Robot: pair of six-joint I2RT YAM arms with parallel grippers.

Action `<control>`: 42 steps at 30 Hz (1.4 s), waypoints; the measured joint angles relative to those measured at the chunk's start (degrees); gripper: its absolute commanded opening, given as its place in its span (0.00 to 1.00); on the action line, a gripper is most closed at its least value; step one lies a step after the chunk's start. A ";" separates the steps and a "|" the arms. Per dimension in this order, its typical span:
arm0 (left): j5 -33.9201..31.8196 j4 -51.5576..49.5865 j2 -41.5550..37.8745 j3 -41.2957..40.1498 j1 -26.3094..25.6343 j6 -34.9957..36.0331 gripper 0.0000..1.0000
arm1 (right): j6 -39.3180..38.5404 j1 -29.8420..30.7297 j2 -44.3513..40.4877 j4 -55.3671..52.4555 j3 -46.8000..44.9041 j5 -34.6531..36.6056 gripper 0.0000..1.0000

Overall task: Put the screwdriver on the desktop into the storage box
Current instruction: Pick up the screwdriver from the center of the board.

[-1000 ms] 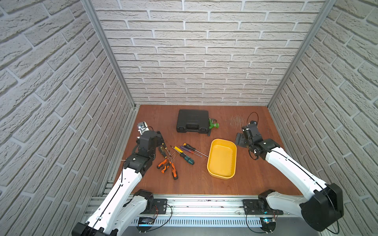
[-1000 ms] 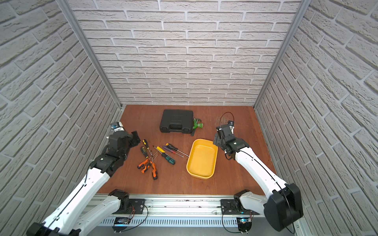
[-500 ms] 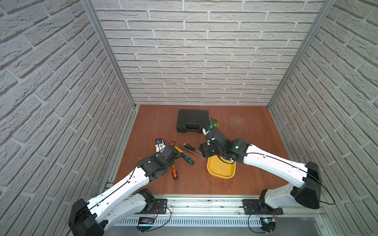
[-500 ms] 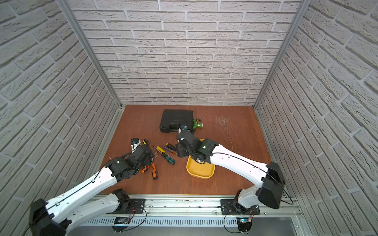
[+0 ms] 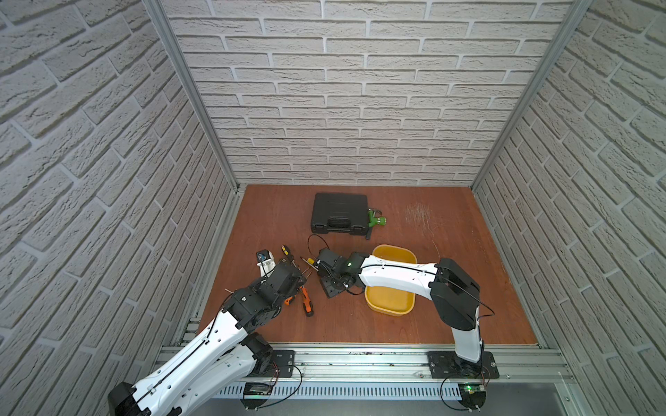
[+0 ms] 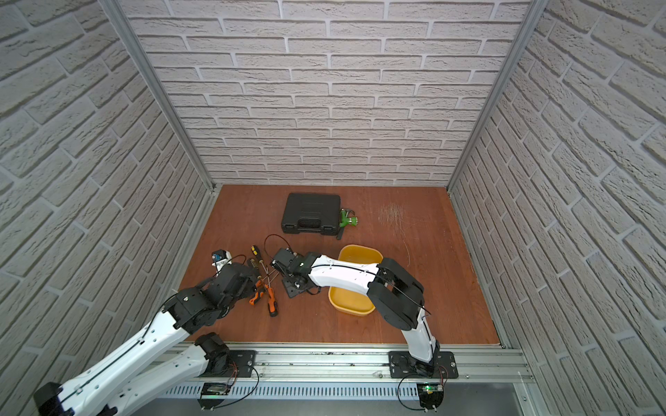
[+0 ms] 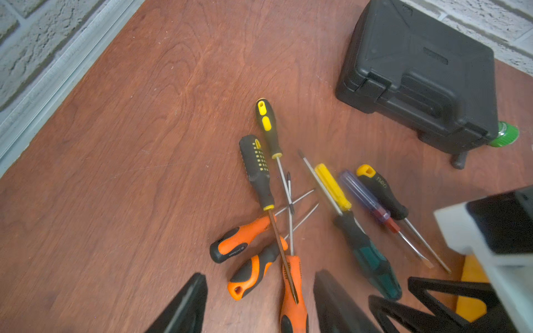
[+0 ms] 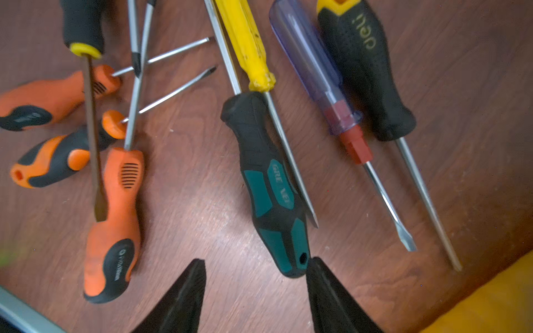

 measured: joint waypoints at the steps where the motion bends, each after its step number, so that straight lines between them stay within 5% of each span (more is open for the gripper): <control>1: 0.15 0.02 0.74 0.00 0.15 -0.09 0.65 | -0.09 -0.13 0.28 0.00 0.00 0.00 0.61; 20: 0.96 2.14 1.36 -1.31 1.05 -0.35 0.68 | -2.49 -2.01 6.45 -0.02 4.63 0.07 0.54; 37: 1.57 3.13 -0.66 -2.75 1.11 -0.35 0.70 | -2.91 -0.42 7.13 -0.85 4.57 2.40 0.03; 42: 1.60 3.10 -0.66 -2.75 1.11 -0.33 0.69 | -2.82 2.16 4.00 -2.67 3.15 3.54 0.02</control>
